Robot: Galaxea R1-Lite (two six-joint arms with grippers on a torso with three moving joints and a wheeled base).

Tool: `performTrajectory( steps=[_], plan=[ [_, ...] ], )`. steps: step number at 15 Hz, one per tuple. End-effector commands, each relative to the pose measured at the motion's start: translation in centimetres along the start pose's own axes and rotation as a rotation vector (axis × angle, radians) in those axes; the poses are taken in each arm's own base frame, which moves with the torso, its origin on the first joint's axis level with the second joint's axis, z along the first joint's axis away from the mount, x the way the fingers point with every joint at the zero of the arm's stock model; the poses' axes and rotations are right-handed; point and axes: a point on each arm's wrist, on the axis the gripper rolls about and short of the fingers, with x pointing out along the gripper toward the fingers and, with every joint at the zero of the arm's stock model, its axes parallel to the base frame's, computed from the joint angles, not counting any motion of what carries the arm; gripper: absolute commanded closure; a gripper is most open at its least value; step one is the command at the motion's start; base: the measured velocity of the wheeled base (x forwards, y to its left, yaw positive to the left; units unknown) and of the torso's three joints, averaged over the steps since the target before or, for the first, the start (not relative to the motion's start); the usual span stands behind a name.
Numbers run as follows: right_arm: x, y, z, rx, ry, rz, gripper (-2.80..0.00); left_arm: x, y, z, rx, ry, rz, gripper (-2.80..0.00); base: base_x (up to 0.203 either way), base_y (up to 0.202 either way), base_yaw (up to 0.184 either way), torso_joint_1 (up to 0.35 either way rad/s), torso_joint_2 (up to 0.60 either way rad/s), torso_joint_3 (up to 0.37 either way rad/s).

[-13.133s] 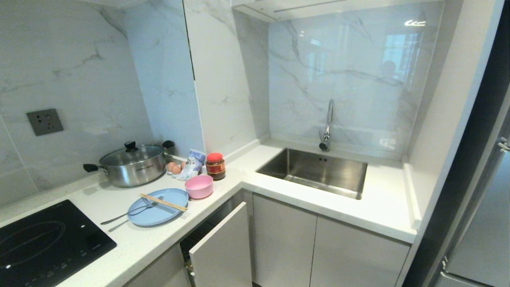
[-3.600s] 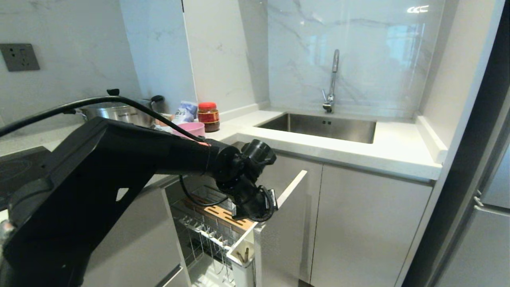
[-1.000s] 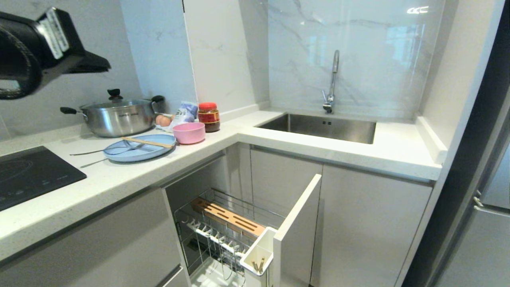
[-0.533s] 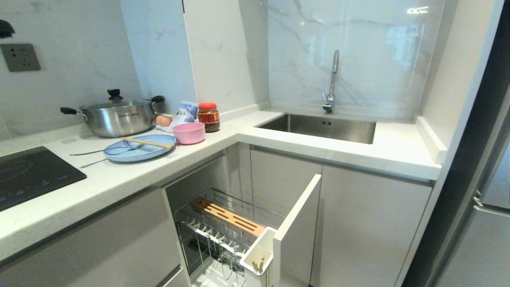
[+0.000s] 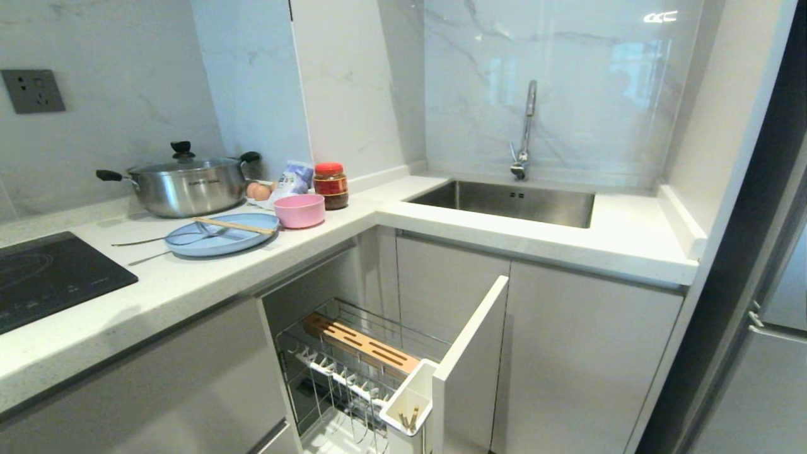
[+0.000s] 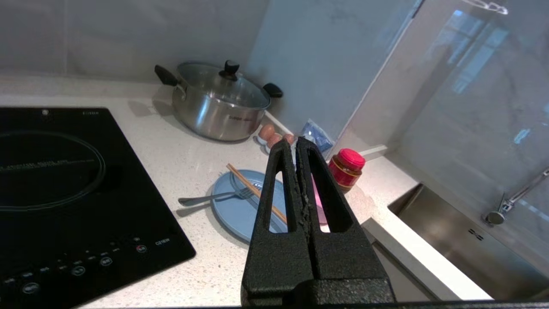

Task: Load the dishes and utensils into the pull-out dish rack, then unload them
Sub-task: Pick up the chopsticks and place it in the cupboard

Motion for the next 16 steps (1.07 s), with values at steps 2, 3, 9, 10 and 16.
performTrajectory(
  steps=[2, 3, 9, 10, 16],
  plan=[
    [0.0, 0.0, 0.0, 0.001, -0.004, 0.001, 0.0, 5.2, -1.1, -2.1, -0.052, 0.107, 0.047, 0.0, 0.0, 0.0, 0.0, 0.0, 0.0, 0.0],
    [0.0, 0.0, 0.0, 0.001, -0.005, 0.001, 0.0, 6.2, -1.3, -2.5, -0.087, 0.14, 0.059, 0.0, 0.0, 0.0, 0.0, 0.0, 0.0, 0.0],
    [0.0, 0.0, 0.0, 0.001, -0.005, 0.001, 0.0, 12.6, -3.2, -7.1, -0.159, 0.335, 0.13, 0.0, 0.0, 0.0, 0.0, 0.0, 0.0, 0.0],
    [0.0, 0.0, 0.0, 0.001, -0.005, 0.001, 0.0, 13.6, -3.4, -7.9, -0.15, 0.359, 0.139, 0.0, 0.0, 0.0, 0.0, 0.0, 0.0, 0.0],
    [0.0, 0.0, 0.0, 0.001, -0.004, 0.001, 0.0, 18.1, -3.8, -12.3, -0.109, 0.45, 0.184, 0.0, 0.0, 0.0, 0.0, 0.0, 0.0, 0.0]
  ],
)
